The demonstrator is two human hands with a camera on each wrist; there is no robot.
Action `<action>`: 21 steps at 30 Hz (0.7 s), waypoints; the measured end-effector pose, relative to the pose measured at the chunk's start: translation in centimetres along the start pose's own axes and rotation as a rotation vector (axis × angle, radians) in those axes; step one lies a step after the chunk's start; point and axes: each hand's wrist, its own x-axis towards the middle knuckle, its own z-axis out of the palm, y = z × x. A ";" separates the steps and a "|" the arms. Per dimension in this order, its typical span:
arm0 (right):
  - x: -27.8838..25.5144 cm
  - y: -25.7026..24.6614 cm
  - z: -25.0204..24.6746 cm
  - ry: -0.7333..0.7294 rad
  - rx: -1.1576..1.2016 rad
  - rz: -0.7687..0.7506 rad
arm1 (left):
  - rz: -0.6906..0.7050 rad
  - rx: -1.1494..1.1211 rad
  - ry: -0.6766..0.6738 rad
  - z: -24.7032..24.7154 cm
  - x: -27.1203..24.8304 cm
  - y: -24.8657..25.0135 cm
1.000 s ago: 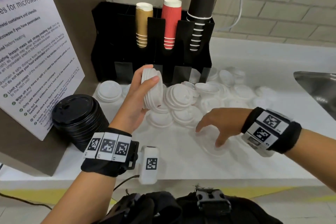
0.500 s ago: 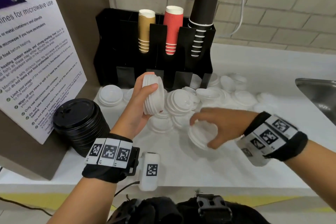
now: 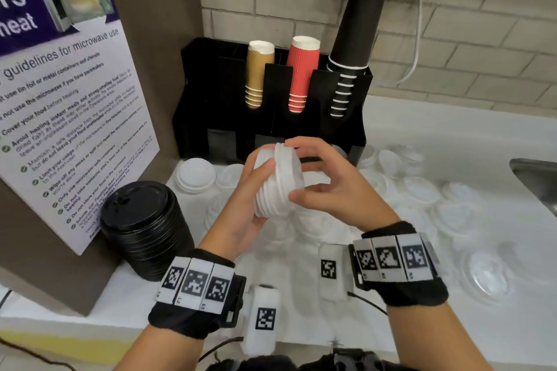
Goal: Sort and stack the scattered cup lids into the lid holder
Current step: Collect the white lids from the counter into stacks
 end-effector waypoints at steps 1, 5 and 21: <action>0.0 0.0 0.1 0.008 0.010 -0.004 | 0.008 -0.006 0.013 0.0 0.0 0.1; 0.0 0.1 0.5 0.025 0.029 -0.011 | 0.018 -0.026 0.048 0.1 0.2 0.1; 2.2 1.8 -1.9 0.160 -0.178 0.100 | 0.115 -0.073 0.132 -0.6 1.2 0.3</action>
